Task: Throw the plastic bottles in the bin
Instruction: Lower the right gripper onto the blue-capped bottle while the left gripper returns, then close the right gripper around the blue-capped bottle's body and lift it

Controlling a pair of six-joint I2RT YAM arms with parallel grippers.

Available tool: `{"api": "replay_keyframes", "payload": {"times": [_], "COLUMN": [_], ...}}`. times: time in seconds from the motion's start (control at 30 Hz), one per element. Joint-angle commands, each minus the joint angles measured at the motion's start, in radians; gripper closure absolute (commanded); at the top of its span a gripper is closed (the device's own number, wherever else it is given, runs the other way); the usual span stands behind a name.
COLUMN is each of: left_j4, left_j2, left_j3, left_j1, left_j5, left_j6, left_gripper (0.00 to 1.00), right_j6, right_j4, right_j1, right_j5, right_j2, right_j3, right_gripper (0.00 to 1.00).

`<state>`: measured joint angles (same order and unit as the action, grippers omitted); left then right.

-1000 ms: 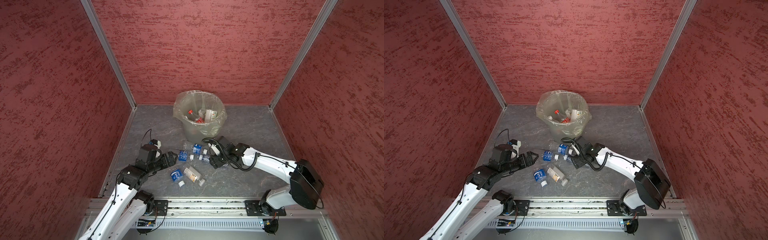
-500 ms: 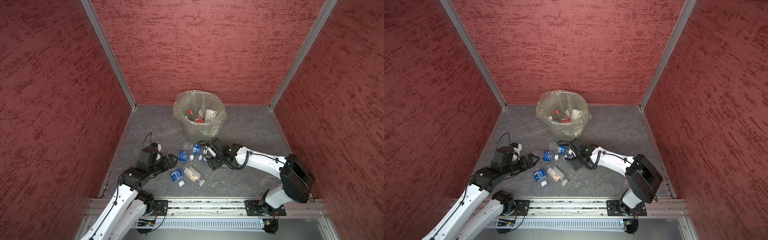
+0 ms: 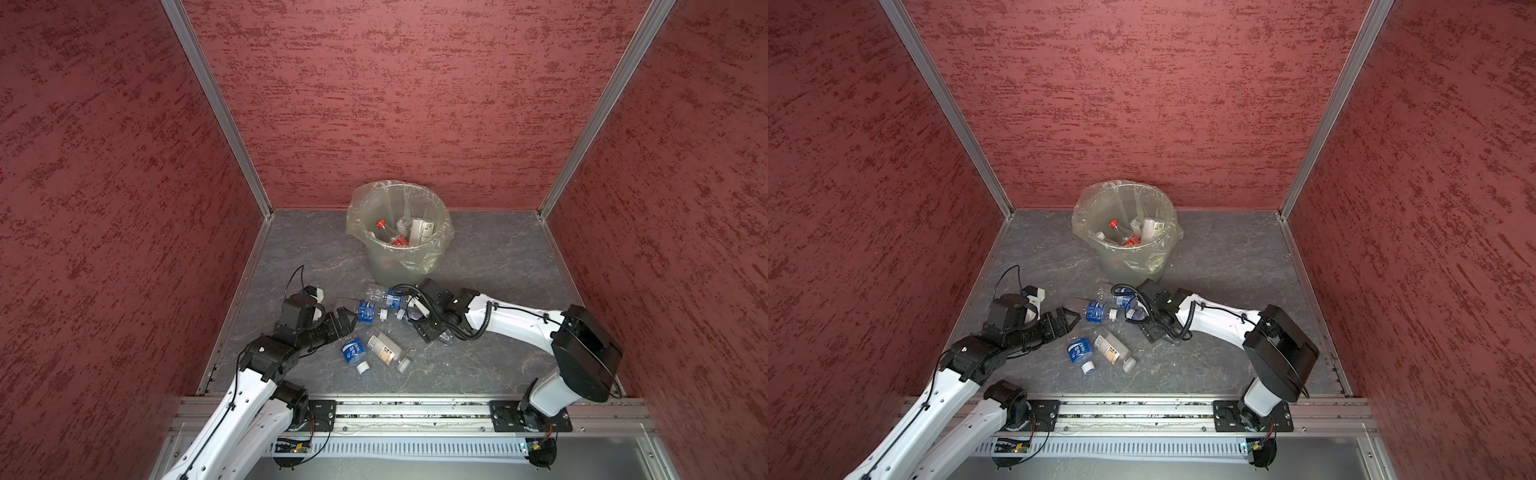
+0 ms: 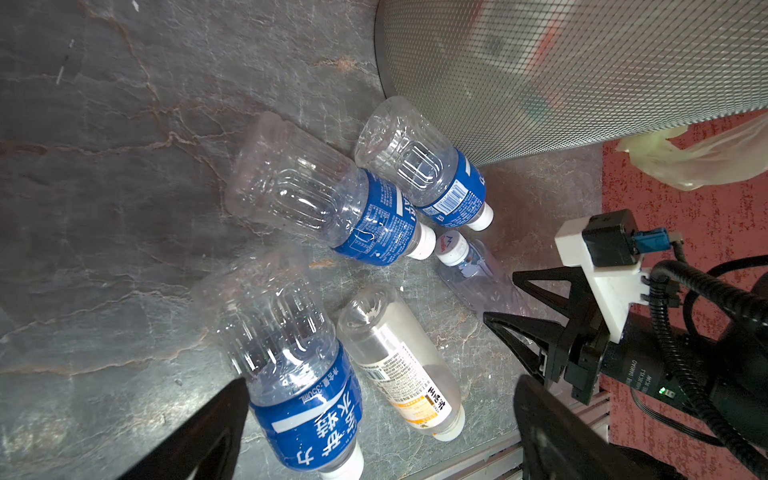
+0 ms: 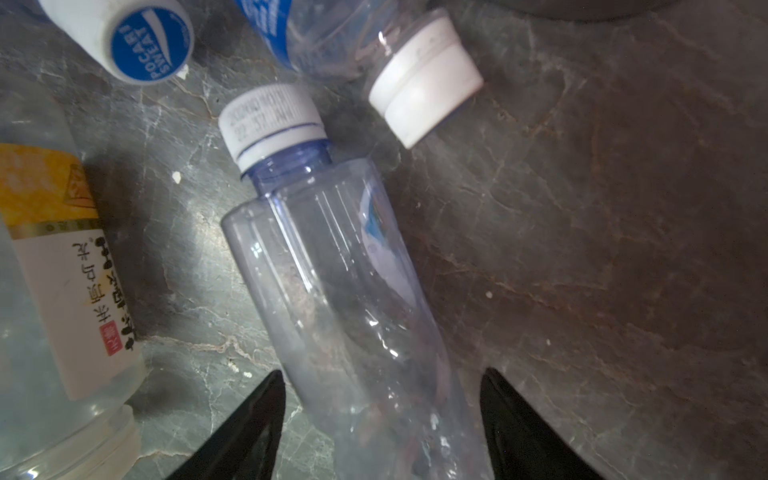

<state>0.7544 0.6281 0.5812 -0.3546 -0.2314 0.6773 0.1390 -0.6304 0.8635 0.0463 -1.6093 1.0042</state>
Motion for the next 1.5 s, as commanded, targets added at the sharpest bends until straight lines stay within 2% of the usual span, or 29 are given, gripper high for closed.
{"api": "replay_keyframes", "payload": {"times": [0.0,1.03,1.47], "left_j4": [-0.019,-0.036,-0.041], "left_j2": [-0.010,-0.024,-0.018], "left_j3": [-0.010,-0.051,-0.051], "left_j1": [-0.003,-0.023,-0.023], "left_j5": [-0.009,-0.001,0.001], "left_j6": [0.010,0.047,0.047], "left_gripper": [0.00,0.01,0.01], "right_j6": [-0.011,-0.063,-0.069], "right_j4": [-0.019,-0.041,-0.052], "right_j1": [0.011,0.042,0.054], "right_j5": [-0.006,0.027,0.042], "right_j2": [-0.016,-0.131,-0.155], "right_j3": [0.038,0.105,0.109], "right_gripper": [0.25,0.31,0.37]}}
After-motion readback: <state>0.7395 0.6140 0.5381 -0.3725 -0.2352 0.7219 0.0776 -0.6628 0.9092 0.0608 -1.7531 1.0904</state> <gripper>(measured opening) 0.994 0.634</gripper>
